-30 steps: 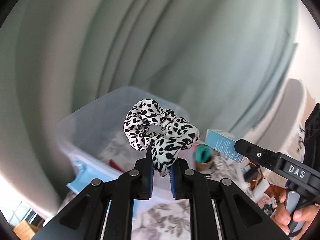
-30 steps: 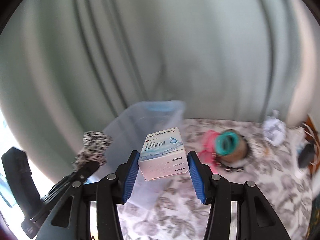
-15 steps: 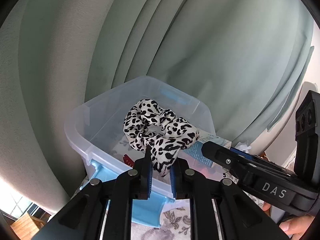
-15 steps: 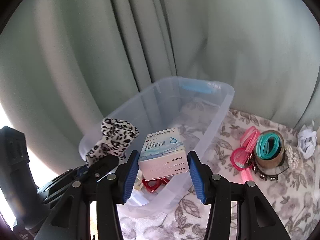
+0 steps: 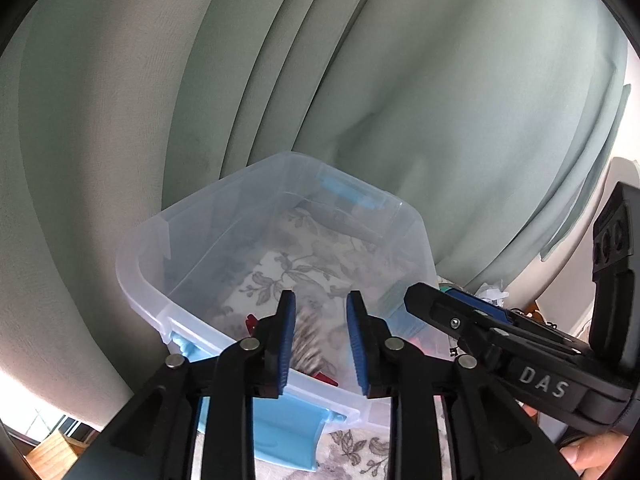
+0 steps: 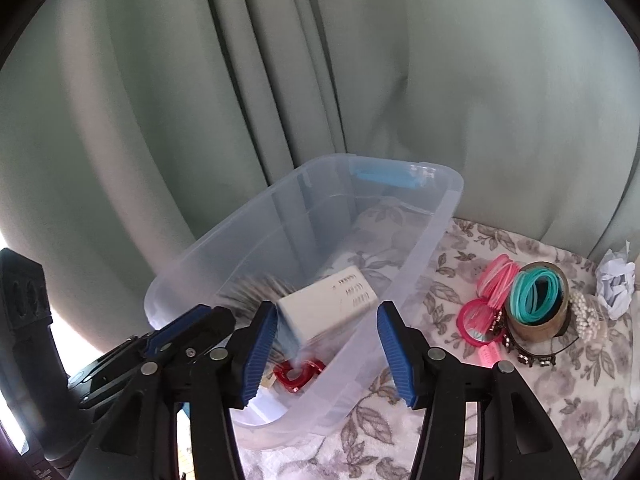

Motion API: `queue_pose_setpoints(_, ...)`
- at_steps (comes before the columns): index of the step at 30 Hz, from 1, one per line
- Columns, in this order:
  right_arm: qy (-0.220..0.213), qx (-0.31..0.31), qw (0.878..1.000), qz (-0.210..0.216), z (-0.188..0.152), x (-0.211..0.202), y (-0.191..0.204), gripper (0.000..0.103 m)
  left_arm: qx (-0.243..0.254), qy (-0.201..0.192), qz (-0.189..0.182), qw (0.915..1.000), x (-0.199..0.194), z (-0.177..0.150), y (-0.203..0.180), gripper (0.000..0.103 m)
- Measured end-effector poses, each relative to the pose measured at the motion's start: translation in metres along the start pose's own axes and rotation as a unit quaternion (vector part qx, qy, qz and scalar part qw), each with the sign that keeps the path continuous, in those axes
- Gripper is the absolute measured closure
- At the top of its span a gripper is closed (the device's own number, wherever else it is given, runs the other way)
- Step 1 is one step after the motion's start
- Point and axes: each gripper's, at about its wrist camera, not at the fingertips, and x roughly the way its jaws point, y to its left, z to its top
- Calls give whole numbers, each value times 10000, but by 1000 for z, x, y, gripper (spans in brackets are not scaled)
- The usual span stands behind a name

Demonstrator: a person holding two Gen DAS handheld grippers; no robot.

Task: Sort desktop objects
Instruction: 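Carry scrunchie and medicine box into the clear bin and release both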

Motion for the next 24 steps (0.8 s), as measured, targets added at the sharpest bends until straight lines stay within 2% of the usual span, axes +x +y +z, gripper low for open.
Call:
queue_pose_setpoints(4, 177, 252, 9995, 16, -4, 3, -10, 46, 67, -7, -15, 10000, 6, 3, -2, 67)
queue_pose_setpoints(6, 186, 284, 9994, 13, -6, 2, -13, 46, 66, -10, -17, 10000, -3, -10, -4, 67)
queue_pose_setpoints(10, 118, 274, 9995, 34, -7, -7, -14, 46, 79, 7, -17, 10000, -9, -6, 6, 67)
queue_pose_setpoints(18, -109, 153, 9997, 141, -3, -26, -8, 46, -1, 27, 77, 10000, -26, -13, 1, 61)
queue_pose_setpoints(24, -126, 80, 9996, 250, -5, -33, -2, 46, 15, -34, 145, 9999, -39, -14, 0, 60)
